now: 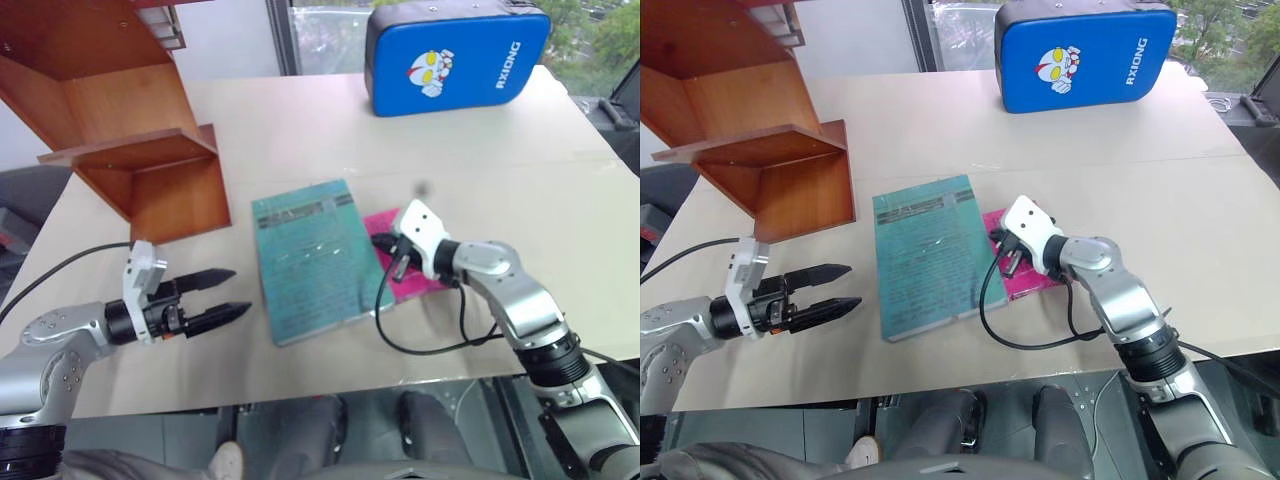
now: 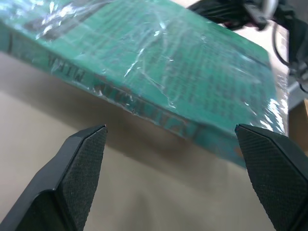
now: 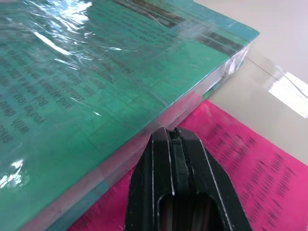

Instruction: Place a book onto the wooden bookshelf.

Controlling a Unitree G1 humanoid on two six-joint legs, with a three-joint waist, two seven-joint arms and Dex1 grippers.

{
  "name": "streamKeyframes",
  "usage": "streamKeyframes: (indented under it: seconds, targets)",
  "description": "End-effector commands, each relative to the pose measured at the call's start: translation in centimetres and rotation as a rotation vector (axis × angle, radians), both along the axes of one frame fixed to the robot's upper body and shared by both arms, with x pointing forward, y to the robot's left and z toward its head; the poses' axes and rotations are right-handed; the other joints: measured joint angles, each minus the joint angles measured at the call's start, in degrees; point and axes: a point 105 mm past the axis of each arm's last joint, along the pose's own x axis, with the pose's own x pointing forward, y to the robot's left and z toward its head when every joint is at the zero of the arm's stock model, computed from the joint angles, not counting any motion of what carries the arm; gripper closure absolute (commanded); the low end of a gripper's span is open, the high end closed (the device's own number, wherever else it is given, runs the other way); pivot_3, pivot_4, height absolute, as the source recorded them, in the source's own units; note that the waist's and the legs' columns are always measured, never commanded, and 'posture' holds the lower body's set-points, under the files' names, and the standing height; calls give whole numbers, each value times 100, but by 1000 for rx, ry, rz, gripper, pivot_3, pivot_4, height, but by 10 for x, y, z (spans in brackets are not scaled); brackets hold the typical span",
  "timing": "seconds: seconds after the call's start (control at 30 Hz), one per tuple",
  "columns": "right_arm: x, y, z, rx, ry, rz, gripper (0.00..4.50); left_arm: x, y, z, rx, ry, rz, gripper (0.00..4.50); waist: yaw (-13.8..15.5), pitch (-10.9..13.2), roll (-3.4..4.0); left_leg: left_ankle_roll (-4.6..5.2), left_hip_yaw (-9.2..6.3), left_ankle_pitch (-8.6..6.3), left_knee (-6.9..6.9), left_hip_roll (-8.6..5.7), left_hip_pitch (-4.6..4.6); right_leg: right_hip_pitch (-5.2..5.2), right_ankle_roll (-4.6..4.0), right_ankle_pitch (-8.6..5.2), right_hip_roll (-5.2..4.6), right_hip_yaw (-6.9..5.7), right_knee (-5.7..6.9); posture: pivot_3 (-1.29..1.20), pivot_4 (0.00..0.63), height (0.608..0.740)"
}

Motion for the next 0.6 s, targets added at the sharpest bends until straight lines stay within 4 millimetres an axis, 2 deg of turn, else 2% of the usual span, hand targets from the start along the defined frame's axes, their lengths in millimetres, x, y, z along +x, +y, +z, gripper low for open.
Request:
streamKeyframes:
  seconds: [0.03,0.13,0.2,0.3,0.33,0.43,0.47,0.5,0.6]
  targets:
    - [0,-11,24,28,-108,-31,4473,2,5,3,-80,88,79,0,7,0,0,0,0,0,1,-1,0,0,0,0,0,0,2,0,150,736]
    - [-7,-32,35,33,-155,-39,4473,5,4,3,-173,241,131,0,46,0,-1,0,-6,0,3,-4,-1,1,0,0,-2,-4,5,0,150,736]
    - [-19,-44,44,65,-155,-24,3964,8,4,3,-221,344,164,0,46,0,-1,0,-9,0,5,-6,-1,1,0,0,-3,-5,7,0,150,736]
    - [-43,-57,52,93,-132,16,2973,12,5,6,-308,475,190,0,32,0,-1,-2,-9,1,7,-5,3,0,0,-1,-2,-4,18,0,150,736]
    - [-55,-60,54,106,-112,41,2379,13,4,5,-328,525,200,0,24,-1,-2,-3,-14,2,7,-3,3,1,0,-2,1,-7,21,0,150,736]
    - [-96,-64,60,157,-37,128,1198,19,0,4,-399,623,211,0,6,-1,-1,-3,-6,2,8,-3,10,2,1,-2,0,3,34,0,150,736]
    - [-105,-64,61,166,-13,148,962,21,-1,4,-415,637,215,0,26,-3,-5,-3,-5,2,10,-3,9,2,1,-2,-2,4,36,0,150,736]
    - [-115,-64,65,168,-35,159,494,24,-3,4,-437,657,213,0,16,-4,-7,-4,-8,2,11,-1,10,2,1,-2,0,0,37,0,150,736]
    - [-137,-62,69,172,-41,186,494,32,-11,3,-456,676,206,0,37,-8,-13,-8,-7,4,19,-3,12,4,2,-1,-4,2,48,0,150,736]
